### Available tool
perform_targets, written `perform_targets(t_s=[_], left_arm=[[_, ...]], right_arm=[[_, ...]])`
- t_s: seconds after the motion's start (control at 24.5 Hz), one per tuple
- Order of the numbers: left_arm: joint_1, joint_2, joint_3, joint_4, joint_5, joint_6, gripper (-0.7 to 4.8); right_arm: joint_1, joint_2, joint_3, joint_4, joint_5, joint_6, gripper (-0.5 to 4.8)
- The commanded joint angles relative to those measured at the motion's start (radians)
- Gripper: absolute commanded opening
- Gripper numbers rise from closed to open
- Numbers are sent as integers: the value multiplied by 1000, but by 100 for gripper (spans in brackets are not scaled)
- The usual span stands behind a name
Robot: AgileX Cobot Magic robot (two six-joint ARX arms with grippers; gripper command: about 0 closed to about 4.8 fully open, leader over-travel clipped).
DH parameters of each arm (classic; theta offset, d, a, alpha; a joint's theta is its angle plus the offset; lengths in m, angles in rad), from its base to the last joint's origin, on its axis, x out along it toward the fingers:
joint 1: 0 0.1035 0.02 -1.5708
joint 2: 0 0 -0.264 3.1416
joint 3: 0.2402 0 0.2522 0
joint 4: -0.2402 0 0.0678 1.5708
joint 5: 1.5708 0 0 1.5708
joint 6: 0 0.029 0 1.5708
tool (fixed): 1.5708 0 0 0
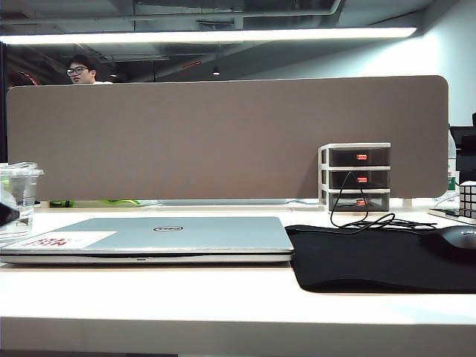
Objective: Pick up the coffee cup and place it on the left side of the laptop.
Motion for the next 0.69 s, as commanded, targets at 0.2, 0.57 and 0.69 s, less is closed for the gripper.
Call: perform_targets(t_s=[0.2, 0.57, 0.69], left_arm=[[-1, -247, -169, 31, -76, -88, 479], [-2, -612, -437, 31, -191, -203, 479], [-2, -687, -460, -28, -145, -241, 458]], right_arm=[[1, -2, -5, 11, -2, -3, -1], [0, -2, -5, 18, -1, -3, -1], [0, -2, -5, 21, 2, -3, -1]])
